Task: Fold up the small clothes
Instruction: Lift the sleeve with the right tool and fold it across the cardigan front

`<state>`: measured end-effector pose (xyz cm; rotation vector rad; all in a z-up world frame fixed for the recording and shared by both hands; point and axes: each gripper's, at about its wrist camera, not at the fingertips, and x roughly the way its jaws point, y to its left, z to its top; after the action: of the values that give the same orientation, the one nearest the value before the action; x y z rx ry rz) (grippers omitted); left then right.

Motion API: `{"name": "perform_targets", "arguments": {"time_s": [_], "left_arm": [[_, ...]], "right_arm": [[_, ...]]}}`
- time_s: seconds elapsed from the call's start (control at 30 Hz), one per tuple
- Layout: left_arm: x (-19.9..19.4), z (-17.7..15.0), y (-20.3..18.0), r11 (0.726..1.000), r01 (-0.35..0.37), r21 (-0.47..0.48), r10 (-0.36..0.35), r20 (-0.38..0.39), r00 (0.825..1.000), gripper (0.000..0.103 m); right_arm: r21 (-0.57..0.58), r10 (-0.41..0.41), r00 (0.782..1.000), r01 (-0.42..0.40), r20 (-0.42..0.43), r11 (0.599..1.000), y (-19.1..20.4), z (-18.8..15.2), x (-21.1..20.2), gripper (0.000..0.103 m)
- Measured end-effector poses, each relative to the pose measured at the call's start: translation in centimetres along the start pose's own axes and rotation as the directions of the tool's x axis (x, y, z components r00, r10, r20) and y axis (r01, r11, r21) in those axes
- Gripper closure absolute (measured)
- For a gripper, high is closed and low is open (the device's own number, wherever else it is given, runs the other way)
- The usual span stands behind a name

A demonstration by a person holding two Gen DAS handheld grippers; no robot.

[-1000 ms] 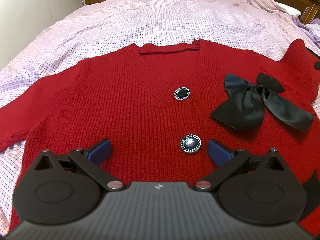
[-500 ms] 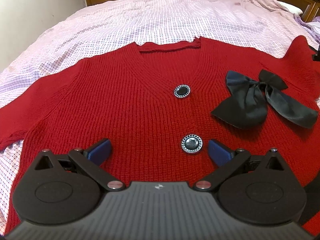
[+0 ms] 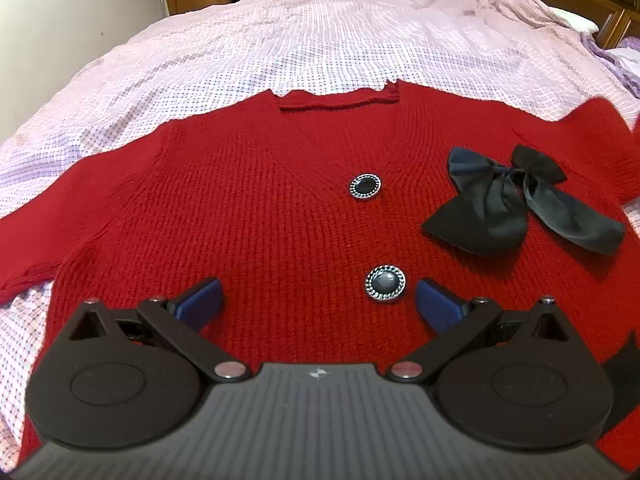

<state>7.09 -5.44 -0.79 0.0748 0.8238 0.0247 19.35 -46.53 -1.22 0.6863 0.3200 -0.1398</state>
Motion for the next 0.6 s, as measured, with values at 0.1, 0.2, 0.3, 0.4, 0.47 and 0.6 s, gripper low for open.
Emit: {"name": "perform_targets", "arguments": {"time_s": [0.1,0.2,0.3,0.4,0.47,0.6], "left_arm": [[-0.7,-0.1,0.7,1.0,-0.001,-0.013,0.001,0.002,1.0,0.0],[-1.7,-0.1,1.6,1.0,-0.003,-0.023,0.004,0.016,1.0,0.0],[-2.5,0.0,2.6,0.999,-0.012,-0.036,0.013,0.029,0.999,0.0],[-3.2,0.2,3.7,0.998,-0.029,-0.053,0.031,0.039,0.999,0.0],[-3.8,0.3,4.5,0.997,-0.037,-0.065,0.04,0.045,0.998,0.0],[-4.5,0.5,6.0,0.996,-0.065,-0.063,0.069,0.051,0.996,0.0]], "right_arm": [[-0.014,0.015,0.999,-0.014,0.035,1.0,1.1,0.3,-2.7,0.09],[-0.006,0.036,0.997,-0.036,0.066,0.999,1.8,0.5,-4.8,0.09],[-0.013,0.08,0.994,-0.079,0.074,0.997,2.7,1.0,-6.1,0.09],[-0.05,0.108,0.992,-0.105,0.065,0.993,4.5,1.0,-6.7,0.09],[-0.081,0.127,0.99,-0.123,0.058,0.989,6.2,0.7,-6.7,0.09],[-0.149,0.162,0.986,-0.153,0.046,0.977,9.9,-0.5,-6.9,0.09]]}}
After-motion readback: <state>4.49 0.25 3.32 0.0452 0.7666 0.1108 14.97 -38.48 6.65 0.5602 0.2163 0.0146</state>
